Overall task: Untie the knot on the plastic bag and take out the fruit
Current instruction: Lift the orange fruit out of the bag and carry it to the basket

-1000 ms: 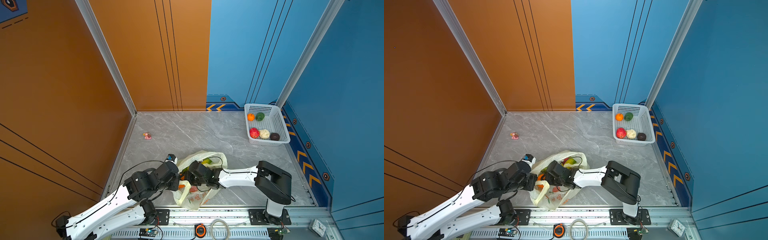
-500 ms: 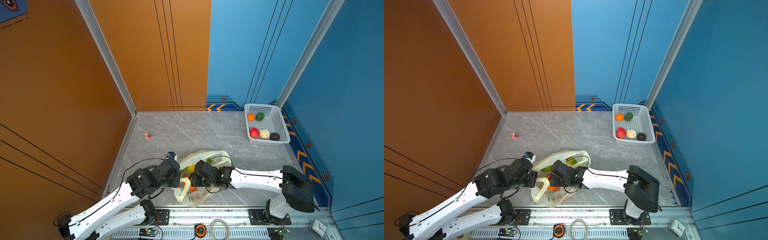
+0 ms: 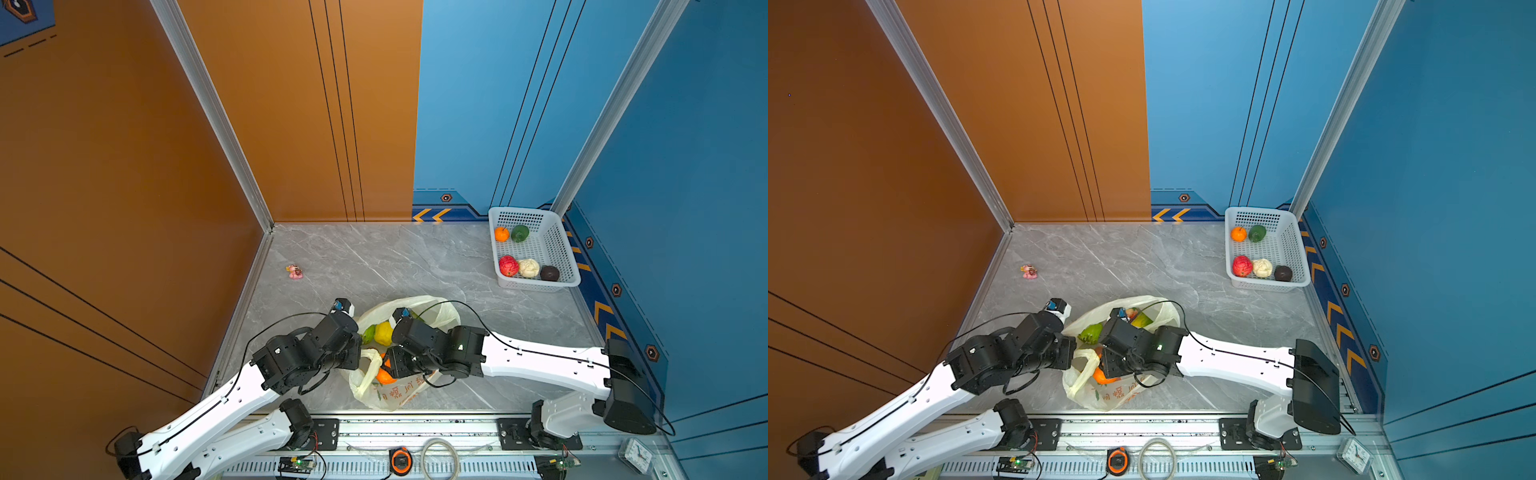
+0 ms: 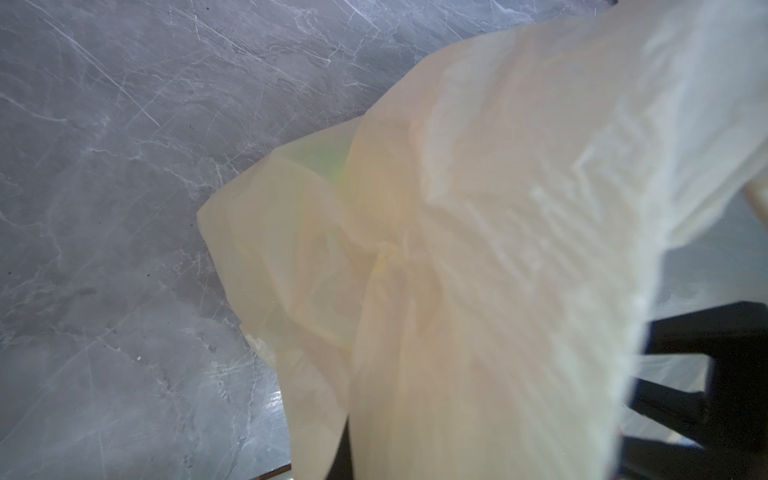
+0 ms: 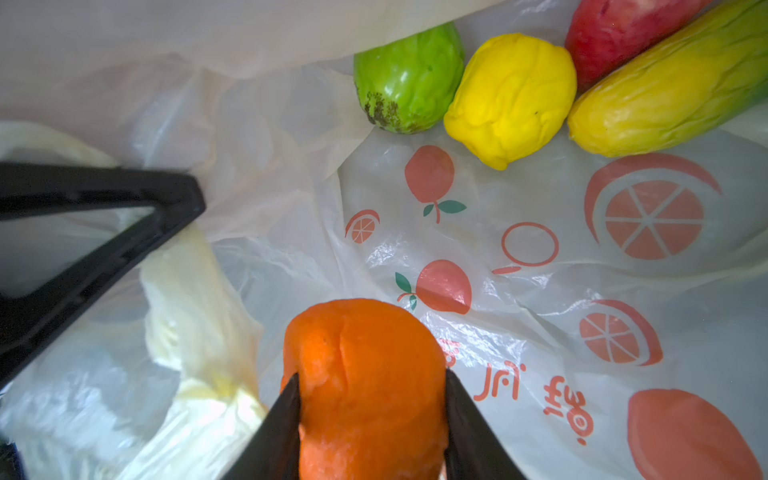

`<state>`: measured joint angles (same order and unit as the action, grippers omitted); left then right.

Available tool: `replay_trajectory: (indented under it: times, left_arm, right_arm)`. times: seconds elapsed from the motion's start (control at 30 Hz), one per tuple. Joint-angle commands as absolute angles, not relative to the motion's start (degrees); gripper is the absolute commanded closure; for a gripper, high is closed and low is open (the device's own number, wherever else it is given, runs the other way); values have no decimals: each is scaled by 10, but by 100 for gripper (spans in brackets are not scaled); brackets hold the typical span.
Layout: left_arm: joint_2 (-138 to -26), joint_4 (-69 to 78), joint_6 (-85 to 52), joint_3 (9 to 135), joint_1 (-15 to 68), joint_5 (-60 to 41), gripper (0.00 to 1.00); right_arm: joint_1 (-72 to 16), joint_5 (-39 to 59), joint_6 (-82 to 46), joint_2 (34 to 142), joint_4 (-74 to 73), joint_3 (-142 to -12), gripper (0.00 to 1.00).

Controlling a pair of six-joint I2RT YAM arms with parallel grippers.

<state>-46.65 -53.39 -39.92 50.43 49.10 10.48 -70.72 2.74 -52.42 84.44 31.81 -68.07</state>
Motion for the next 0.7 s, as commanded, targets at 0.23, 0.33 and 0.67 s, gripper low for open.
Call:
replay_trajectory:
  times: [0.23, 0.33, 0.67]
  left_arm:
    - [-461, -519, -385, 513, 481, 119, 100]
    - [-459, -518, -385, 512, 481, 121, 100]
    - [-462, -506, -381, 512, 479, 124, 100]
  right_arm:
    - [-695, 8, -494, 788, 458, -757, 69]
    - [-671, 14, -486, 771, 481, -780, 69]
    - [-479, 125, -415, 705, 503, -816, 68]
